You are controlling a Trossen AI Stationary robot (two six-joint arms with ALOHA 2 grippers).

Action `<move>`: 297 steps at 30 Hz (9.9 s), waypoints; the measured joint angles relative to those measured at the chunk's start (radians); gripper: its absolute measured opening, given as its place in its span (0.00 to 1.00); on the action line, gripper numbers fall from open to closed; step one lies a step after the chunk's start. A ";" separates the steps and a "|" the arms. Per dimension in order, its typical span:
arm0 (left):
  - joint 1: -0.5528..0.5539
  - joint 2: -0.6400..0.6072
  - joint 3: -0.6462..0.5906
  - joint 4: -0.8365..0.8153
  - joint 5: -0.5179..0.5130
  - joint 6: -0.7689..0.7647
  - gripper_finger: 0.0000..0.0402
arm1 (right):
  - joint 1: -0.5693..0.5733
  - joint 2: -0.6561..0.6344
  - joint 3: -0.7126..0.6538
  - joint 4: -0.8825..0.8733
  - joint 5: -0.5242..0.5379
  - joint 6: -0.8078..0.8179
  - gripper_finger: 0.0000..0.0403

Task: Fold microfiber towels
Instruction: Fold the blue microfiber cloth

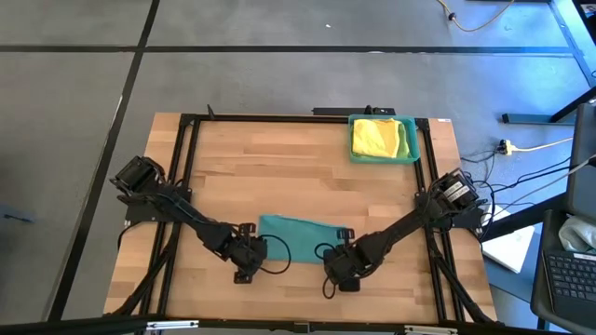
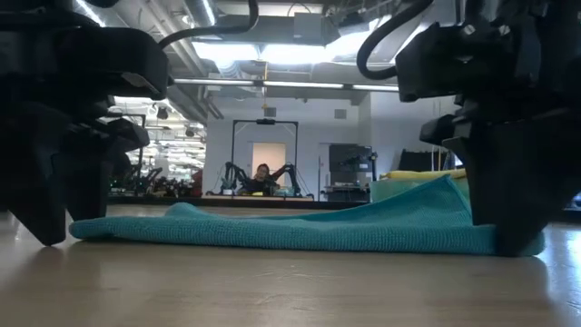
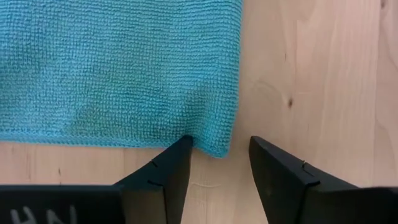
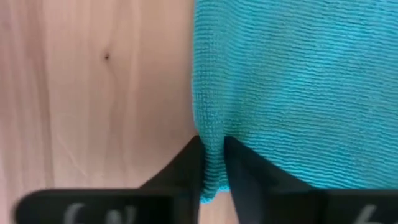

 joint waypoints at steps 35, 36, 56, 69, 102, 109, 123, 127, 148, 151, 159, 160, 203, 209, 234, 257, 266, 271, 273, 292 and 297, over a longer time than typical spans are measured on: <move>0.095 -0.179 0.316 -0.699 -0.088 0.027 0.00 | -0.171 -0.344 0.061 -0.269 -0.003 -0.332 0.03; 0.107 -0.204 0.324 -0.732 -0.121 0.017 0.00 | -0.188 -0.371 0.061 -0.275 0.029 -0.308 0.02; 0.207 -0.394 0.333 -0.804 -0.225 -0.117 0.00 | -0.312 -0.463 0.119 -0.130 -0.290 -0.375 0.01; 0.204 -0.394 0.333 -0.801 -0.278 -0.179 0.00 | -0.339 -0.466 0.043 0.031 -0.397 -0.198 0.01; 0.329 -0.394 0.336 -0.961 -0.313 -0.151 0.00 | -0.552 -0.435 0.075 -0.029 -0.148 -0.553 0.02; 0.369 -0.396 0.250 -0.950 -0.402 -0.113 0.00 | -0.629 -0.407 0.075 0.008 -0.119 -0.720 0.02; 0.384 -0.395 0.098 -0.818 -0.351 -0.180 0.00 | -0.706 -0.383 0.076 -0.022 -0.105 -0.705 0.02; 0.361 -0.395 0.101 -0.794 -0.307 -0.214 0.00 | -0.653 -0.383 0.076 -0.077 -0.166 -0.675 0.02; 0.184 -0.395 0.105 -0.867 -0.326 -0.375 0.00 | -0.516 -0.300 0.076 -0.122 -0.088 -0.796 0.02; 0.245 -0.395 0.104 -0.871 -0.333 -0.292 0.00 | -0.543 -0.271 0.075 -0.101 0.024 -0.785 0.02; 0.301 -0.395 0.104 -0.847 -0.261 -0.238 0.00 | -0.558 -0.244 0.075 -0.082 0.050 -0.734 0.02; 0.288 -0.395 0.103 -0.825 -0.237 -0.239 0.00 | -0.551 -0.244 0.075 -0.088 0.010 -0.713 0.02; 0.072 -0.478 0.102 -0.434 -0.417 -0.336 0.02 | -0.420 -0.264 0.096 -0.146 0.134 -0.683 0.02; 0.117 -0.398 0.027 -0.180 -0.371 -0.259 0.15 | -0.420 -0.264 0.096 -0.152 0.126 -0.683 0.02; 0.453 -0.323 0.057 0.507 -0.080 0.094 0.38 | -0.433 -0.264 0.348 -0.192 -0.074 -0.620 0.02; 0.469 -0.304 0.188 0.264 0.002 0.156 0.38 | -0.486 -0.264 0.361 -0.184 -0.134 -0.457 0.02; 0.461 -0.234 0.192 0.307 -0.031 0.136 0.38 | -0.501 -0.262 0.360 -0.202 -0.139 -0.445 0.02; 0.462 -0.231 0.190 0.282 -0.031 0.137 0.38 | -0.504 -0.262 0.360 -0.191 -0.140 -0.443 0.02; 0.462 -0.230 0.190 0.273 -0.033 0.136 0.37 | -0.504 -0.262 0.361 -0.171 -0.148 -0.441 0.02; 0.464 -0.220 0.189 0.288 -0.091 0.050 0.36 | -0.504 -0.259 0.362 -0.173 -0.187 -0.423 0.02; 0.464 -0.221 0.189 0.233 -0.084 -0.005 0.25 | -0.504 -0.259 0.362 -0.211 -0.187 -0.446 0.02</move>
